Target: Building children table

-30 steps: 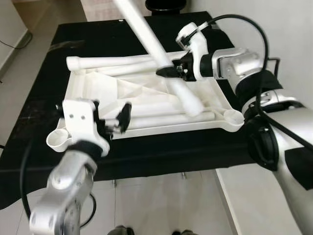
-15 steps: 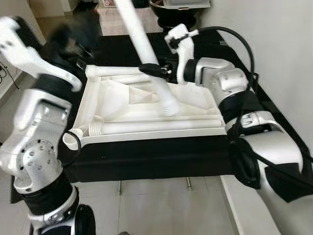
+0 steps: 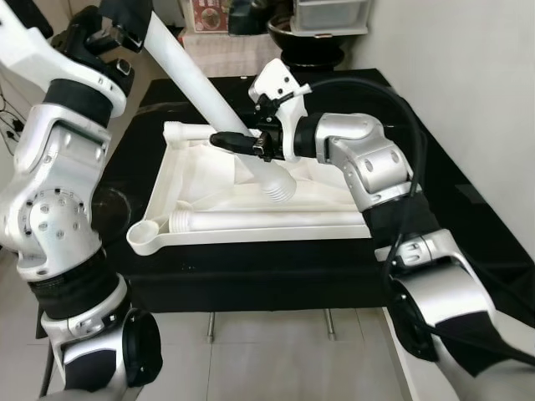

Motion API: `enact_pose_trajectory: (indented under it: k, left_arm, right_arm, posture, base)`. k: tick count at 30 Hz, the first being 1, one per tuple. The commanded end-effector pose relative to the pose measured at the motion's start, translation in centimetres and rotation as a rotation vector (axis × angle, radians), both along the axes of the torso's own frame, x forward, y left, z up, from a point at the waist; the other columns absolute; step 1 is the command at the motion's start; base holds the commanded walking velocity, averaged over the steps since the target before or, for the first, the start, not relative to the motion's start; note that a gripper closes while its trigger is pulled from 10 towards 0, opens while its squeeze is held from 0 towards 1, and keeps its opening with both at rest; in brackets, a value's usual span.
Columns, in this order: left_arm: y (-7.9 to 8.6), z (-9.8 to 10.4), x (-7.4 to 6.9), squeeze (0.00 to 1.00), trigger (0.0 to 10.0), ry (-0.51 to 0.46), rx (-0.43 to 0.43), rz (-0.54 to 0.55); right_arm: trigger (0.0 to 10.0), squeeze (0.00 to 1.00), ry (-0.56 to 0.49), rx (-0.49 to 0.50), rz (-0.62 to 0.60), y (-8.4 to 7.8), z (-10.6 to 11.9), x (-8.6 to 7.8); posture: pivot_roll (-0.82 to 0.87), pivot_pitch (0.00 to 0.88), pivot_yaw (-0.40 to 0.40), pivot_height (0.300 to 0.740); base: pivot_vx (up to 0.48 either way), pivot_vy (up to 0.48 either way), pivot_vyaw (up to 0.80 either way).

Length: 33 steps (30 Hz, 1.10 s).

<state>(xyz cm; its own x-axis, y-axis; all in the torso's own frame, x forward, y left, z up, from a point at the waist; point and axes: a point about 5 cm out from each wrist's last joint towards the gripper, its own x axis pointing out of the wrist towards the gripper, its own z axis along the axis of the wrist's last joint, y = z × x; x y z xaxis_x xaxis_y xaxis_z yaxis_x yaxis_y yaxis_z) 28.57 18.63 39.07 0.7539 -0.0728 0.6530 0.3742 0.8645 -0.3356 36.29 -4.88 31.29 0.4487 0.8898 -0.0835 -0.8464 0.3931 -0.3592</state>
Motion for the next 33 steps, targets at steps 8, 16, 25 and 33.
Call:
enact_pose_trajectory:
  k: [8, 16, 25, 33]
  left_arm:
    - [-0.1, 1.3, 0.8, 0.0, 0.0, -0.023, 0.084, -0.039]
    - [0.0, 1.8, 1.1, 0.0, 0.0, -0.031, 0.113, -0.082]
    - [-1.5, 1.9, 0.8, 0.0, 0.0, -0.038, 0.159, -0.319]
    - [-3.2, 0.9, 0.6, 0.0, 0.0, -0.016, 0.309, -0.504]
  right_arm:
    - [10.0, 0.0, -0.036, -0.052, 0.091, 1.2, -0.4, -2.5]
    - [10.0, 0.0, -0.028, -0.021, 0.042, 1.7, -0.9, -2.4]
    - [10.0, 0.0, -0.169, 0.155, -0.105, 1.8, -2.2, -2.4]
    - [10.0, 1.0, 0.045, 0.162, -0.005, 2.6, -4.9, -3.4]
  posture:
    - [0.03, 0.0, 0.051, 0.74]
    - [0.03, 0.0, 0.052, 0.74]
    - [0.03, 0.0, 0.041, 0.74]
    - [0.04, 0.0, 0.039, 0.74]
  base:
    - [0.0, 0.0, 0.0]
    - [0.0, 0.0, 0.0]
    - [0.0, 0.0, 0.0]
    - [0.0, 0.0, 0.0]
